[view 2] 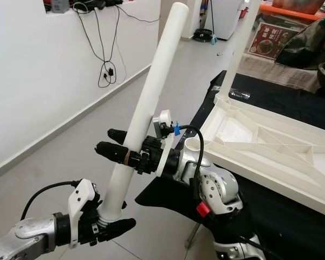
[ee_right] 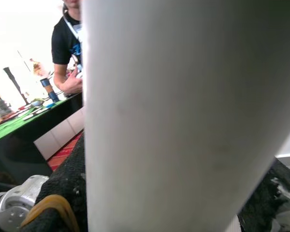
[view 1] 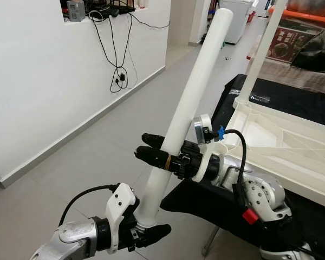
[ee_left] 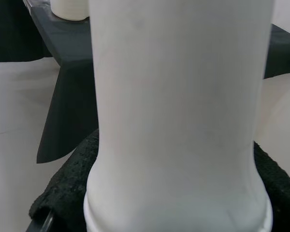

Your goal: Building children table

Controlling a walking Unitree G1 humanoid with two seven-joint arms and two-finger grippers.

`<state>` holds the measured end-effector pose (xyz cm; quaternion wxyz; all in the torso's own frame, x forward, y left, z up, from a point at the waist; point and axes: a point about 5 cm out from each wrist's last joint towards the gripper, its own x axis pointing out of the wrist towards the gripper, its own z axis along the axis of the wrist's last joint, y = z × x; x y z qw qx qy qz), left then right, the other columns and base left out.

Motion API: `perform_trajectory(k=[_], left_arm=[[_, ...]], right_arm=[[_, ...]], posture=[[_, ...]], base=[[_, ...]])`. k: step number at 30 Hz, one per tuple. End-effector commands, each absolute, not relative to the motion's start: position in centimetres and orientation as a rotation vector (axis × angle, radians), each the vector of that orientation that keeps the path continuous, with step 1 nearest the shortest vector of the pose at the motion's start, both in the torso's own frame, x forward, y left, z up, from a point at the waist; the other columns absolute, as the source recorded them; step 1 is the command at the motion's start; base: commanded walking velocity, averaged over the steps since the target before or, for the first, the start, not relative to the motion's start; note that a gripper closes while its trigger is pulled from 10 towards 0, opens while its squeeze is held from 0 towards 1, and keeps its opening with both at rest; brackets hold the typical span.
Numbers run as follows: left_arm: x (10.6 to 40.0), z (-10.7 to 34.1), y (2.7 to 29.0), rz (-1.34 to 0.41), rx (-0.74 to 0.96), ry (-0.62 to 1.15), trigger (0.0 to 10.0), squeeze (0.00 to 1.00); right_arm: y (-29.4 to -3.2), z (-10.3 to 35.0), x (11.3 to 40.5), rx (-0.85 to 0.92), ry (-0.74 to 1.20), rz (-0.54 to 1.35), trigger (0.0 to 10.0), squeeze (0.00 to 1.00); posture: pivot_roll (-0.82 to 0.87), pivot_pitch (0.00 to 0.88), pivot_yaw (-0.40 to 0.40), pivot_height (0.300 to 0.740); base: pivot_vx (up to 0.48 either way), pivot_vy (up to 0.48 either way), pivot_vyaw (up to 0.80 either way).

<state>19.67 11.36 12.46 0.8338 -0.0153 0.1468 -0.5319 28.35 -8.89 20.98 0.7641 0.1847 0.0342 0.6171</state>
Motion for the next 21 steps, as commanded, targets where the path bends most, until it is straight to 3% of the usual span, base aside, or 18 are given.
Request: perform_trajectory(k=[1,7,21], left_arm=[[19.0,12.7,11.0,-1.186,-0.020,0.321,10.0,0.00],[19.5,12.7,11.3,-1.172,-0.009,0.332,10.0,0.00],[20.4,12.7,10.7,-1.172,0.008,0.318,10.0,0.00]], right_arm=[[-9.0,21.3,28.5,0.405,0.088,1.367,10.0,0.00],[-9.2,21.7,27.6,0.435,0.116,1.463,10.0,0.00],[-8.8,22.0,27.6,0.476,0.112,1.484,10.0,0.00]], posture=[[0.11,0.023,-0.074,0.740],[0.10,0.026,-0.076,0.740],[0.10,0.025,-0.078,0.740]], base=[[0.000,0.000,0.00],[0.000,0.000,0.00],[0.000,0.000,0.00]])
